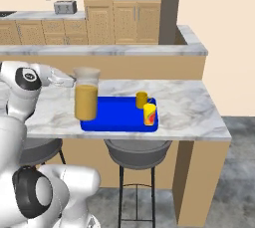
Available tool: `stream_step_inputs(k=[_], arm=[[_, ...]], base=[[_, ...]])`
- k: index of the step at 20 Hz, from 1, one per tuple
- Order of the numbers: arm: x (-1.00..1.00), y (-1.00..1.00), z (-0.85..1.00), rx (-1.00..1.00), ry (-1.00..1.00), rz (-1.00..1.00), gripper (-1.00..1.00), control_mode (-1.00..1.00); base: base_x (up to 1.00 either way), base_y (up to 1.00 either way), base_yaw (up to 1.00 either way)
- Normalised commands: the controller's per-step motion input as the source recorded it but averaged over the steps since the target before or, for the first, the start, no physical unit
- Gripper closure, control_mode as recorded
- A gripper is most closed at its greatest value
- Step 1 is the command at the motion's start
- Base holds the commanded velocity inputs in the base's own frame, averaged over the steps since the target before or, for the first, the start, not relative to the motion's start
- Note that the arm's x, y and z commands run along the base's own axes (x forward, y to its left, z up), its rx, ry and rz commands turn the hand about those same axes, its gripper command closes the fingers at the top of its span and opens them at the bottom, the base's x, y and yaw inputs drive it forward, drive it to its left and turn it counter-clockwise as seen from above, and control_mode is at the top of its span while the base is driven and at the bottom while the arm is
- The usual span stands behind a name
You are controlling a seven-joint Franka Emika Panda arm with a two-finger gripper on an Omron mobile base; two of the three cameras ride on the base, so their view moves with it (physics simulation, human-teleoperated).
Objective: There is a tray on the dining counter. Grab the cup, mug, and pitcher and place them on the tray. The pitcher may be placed next to the tray if it cannot fit the tray.
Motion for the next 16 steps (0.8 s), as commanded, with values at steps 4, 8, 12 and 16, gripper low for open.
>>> stream_step_inputs(k=[4, 8, 12, 16], arm=[[0.02, -0.28, -0.07, -0.11, 0.00, -0.04, 1.00, -1.00], [0.03, -0.04, -0.23, -0.08, -0.09, 0.00, 1.00, -1.00], [0.00, -0.08, -0.25, -0.04, -0.11, 0.00, 1.00, -1.00], [0.00, -0.17, -0.26, 0.00, -0.10, 0.00, 1.00, -1.00]], base=[[0.00, 0.00, 0.00], [0.00, 0.00, 0.00], [0.00, 0.00, 0.00], [0.00, 0.00, 0.00]])
